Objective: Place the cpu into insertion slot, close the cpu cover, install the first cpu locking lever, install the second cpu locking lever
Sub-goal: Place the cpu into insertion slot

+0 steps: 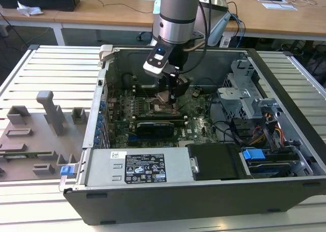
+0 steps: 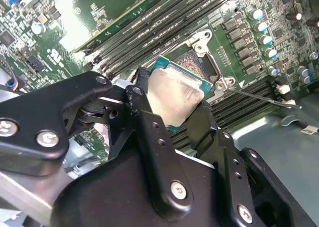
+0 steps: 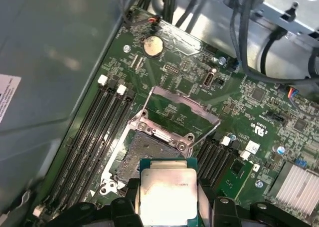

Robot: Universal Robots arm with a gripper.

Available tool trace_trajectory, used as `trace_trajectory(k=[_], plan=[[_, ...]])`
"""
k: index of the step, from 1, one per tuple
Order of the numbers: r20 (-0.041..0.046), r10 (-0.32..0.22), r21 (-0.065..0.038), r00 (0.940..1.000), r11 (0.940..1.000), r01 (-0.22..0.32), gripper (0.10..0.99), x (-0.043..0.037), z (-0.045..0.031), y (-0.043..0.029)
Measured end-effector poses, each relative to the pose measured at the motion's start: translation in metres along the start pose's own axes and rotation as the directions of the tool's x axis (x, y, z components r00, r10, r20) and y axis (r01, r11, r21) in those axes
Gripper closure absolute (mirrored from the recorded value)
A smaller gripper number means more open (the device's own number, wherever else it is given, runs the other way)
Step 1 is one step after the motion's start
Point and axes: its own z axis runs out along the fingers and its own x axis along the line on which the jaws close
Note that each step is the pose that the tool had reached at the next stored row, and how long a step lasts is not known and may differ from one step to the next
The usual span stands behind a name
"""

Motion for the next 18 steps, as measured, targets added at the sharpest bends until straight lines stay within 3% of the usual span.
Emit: trace_trajectory(k=[9, 13, 18], plan=[[0.003, 0.113, 0.006, 0.9936, 0.9936, -0.113, 0.541, 0.0, 0.0002, 0.0], [0.0027, 0.159, 0.008, 0.9872, 0.9872, -0.159, 0.541, 0.0, 0.0002, 0.0], [0.0051, 0.222, 0.011, 0.9751, 0.975, -0.222, 0.541, 0.0, 0.0003, 0.0]])
